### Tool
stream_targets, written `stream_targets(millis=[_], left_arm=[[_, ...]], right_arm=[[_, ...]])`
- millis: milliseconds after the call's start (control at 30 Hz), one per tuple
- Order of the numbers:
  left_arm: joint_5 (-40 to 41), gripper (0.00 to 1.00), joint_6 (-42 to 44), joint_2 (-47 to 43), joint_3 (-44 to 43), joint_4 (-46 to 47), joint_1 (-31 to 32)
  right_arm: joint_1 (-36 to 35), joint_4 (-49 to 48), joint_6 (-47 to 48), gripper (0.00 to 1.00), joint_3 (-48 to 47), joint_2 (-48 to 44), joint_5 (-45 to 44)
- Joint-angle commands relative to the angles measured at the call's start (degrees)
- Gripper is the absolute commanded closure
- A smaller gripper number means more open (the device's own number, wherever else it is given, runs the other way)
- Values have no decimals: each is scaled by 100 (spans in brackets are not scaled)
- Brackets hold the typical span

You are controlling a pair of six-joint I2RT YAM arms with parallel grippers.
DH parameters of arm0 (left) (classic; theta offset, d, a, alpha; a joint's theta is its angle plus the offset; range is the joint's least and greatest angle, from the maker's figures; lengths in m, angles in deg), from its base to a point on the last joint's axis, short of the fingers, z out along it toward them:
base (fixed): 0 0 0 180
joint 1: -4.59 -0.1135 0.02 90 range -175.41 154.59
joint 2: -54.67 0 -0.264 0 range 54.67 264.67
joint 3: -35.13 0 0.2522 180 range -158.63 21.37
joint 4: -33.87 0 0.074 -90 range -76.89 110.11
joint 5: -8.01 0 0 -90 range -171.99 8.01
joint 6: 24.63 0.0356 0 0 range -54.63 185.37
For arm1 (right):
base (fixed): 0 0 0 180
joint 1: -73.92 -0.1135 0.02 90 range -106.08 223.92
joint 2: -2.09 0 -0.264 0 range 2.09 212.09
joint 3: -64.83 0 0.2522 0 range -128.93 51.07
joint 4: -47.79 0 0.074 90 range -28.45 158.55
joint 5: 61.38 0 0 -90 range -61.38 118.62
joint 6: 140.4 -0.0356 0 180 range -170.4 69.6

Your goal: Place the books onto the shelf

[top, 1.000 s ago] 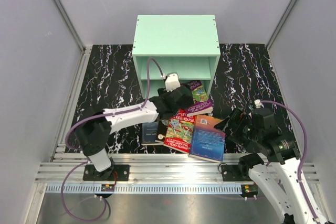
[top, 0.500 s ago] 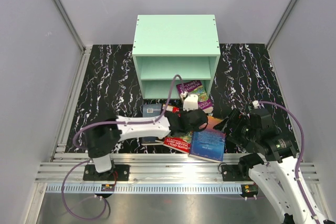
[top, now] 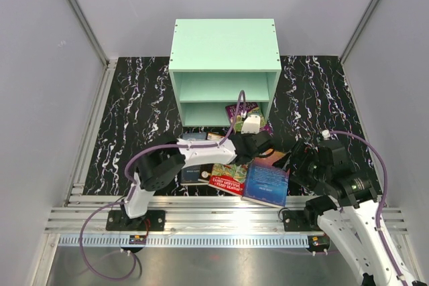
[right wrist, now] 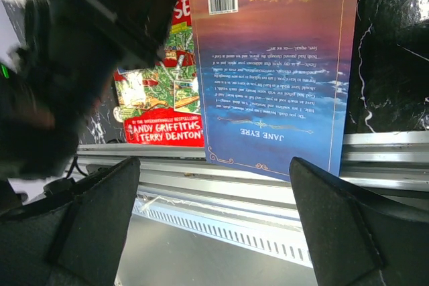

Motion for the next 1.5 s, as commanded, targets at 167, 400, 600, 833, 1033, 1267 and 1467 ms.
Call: stream_targets(millis=[167,400,600,833,1033,1267,1467], left_arm=[[501,100,382,508,-621,-25,-728],[378,100,726,806,-1104,99,-1001],[202,100,814,1123,-1553,151,-1036],[544,64,341,659,-1073,-51,-983],[720,15,225,-843,291,397,-562],[-236,6,681,-2268,1469,722,-447],[-1871,6,717,-2796,2217,1724,-211]], right_arm=[[-43,-133,260,0,57,139,-203],[-43,-300,260,0,162,253,-168],[-43,-388,286,0,198,376,-185],[-34,-274,304,0,346,219,-221],[-34,-186,103,0,856,-159,-124],[-43,-141,-294,0,832,383,-457],[-43,-457,40,0,461,2080,-818]])
